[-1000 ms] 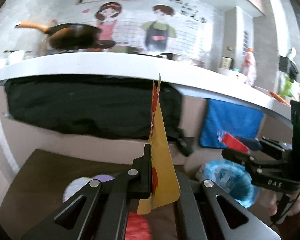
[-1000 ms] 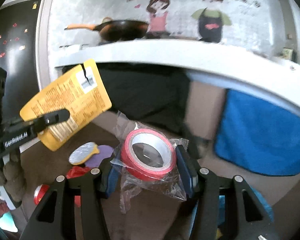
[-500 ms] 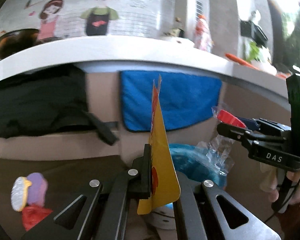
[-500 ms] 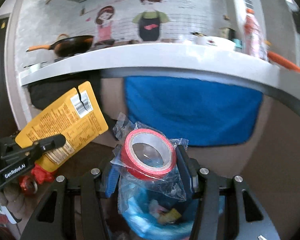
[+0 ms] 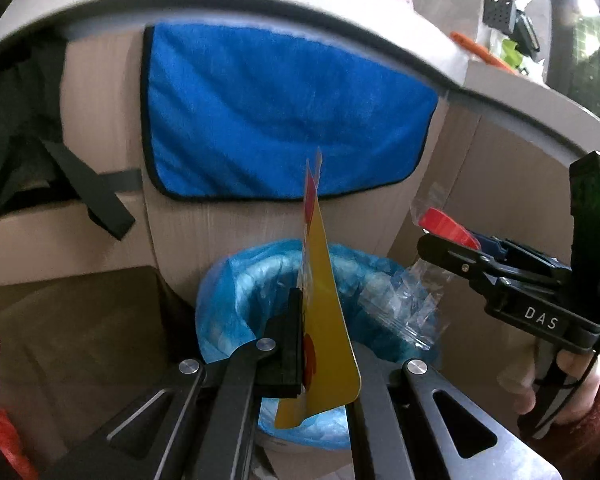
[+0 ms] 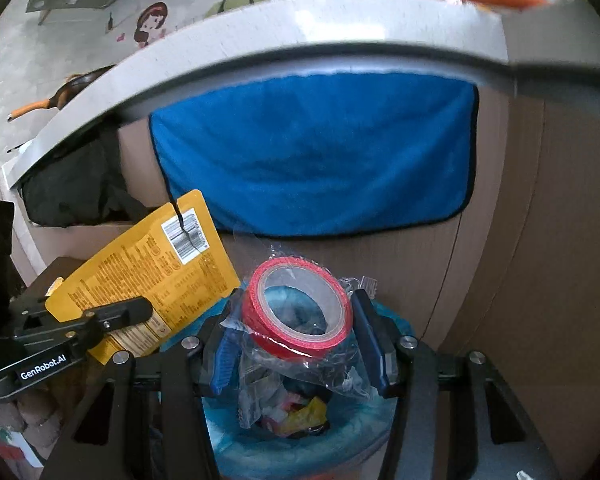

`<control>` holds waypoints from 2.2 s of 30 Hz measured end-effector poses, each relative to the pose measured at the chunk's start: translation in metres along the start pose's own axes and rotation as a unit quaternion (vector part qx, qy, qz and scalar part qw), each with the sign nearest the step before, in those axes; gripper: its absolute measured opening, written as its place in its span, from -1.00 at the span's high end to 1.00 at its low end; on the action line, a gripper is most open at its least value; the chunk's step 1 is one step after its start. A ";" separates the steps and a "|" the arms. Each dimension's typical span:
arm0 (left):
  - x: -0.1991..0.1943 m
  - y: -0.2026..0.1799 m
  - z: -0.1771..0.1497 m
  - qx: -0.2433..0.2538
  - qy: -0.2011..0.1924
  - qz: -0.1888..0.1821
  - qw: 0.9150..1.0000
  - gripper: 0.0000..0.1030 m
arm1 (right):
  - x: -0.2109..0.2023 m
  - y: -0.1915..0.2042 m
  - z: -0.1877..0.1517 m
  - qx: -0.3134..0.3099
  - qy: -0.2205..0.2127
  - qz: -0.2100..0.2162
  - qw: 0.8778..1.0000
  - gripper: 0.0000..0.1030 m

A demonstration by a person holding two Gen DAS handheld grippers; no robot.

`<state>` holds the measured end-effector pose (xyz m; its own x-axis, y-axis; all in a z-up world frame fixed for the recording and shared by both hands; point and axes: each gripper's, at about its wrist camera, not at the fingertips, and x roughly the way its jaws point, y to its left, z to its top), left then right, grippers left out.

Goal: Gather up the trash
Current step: 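Open both grippers to drop the packet and tape roll into the bin, then move both open grippers back to the red bag and soda can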

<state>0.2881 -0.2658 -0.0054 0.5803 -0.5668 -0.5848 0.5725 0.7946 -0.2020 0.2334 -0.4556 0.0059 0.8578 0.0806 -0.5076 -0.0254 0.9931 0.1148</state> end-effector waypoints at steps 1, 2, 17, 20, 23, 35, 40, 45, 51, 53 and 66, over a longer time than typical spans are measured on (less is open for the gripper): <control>0.006 0.003 -0.001 -0.005 0.006 -0.002 1.000 1.00 | 0.004 -0.001 -0.001 0.001 0.002 0.002 1.000 0.04; 0.009 0.005 -0.001 -0.009 0.010 -0.004 1.000 1.00 | 0.009 -0.002 -0.003 0.003 0.005 0.005 1.000 0.04; 0.050 0.025 -0.004 -0.039 0.052 -0.057 0.996 0.62 | 0.061 -0.006 -0.019 0.017 0.049 0.031 0.998 0.00; 0.046 0.033 -0.004 -0.057 0.041 -0.068 0.995 -0.04 | 0.066 -0.001 -0.023 0.009 0.058 0.020 0.998 -0.24; 0.035 0.038 -0.003 -0.060 0.032 -0.055 0.996 -0.04 | 0.063 0.004 -0.024 0.005 0.054 0.009 0.998 -0.26; -0.095 0.081 -0.005 -0.050 -0.053 0.074 0.995 -0.08 | 0.011 0.046 -0.013 -0.020 0.020 -0.001 1.000 -0.26; -0.165 0.110 -0.023 -0.049 -0.085 0.118 0.988 -0.09 | -0.010 0.093 -0.011 -0.046 0.010 0.014 0.999 -0.32; -0.233 0.147 -0.060 -0.060 -0.109 0.186 0.975 -0.16 | -0.026 0.142 -0.013 -0.071 0.000 0.046 0.996 -0.47; -0.278 0.184 -0.123 -0.092 -0.092 0.257 0.958 -0.23 | -0.031 0.206 -0.022 -0.095 0.008 0.099 0.990 -0.47; -0.283 0.189 -0.143 -0.100 -0.085 0.267 0.955 -0.23 | -0.026 0.230 -0.027 -0.106 0.021 0.118 0.987 -0.47; -0.279 0.210 -0.206 -0.143 -0.032 0.262 0.954 -0.23 | 0.015 0.331 -0.055 -0.151 0.101 0.196 0.964 -0.47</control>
<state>0.1272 0.1042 -0.0468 0.7835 -0.0796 -0.6162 0.0174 0.9942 -0.1063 0.2096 -0.1208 -0.0111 0.6357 0.4387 -0.6352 -0.5007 0.8606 0.0933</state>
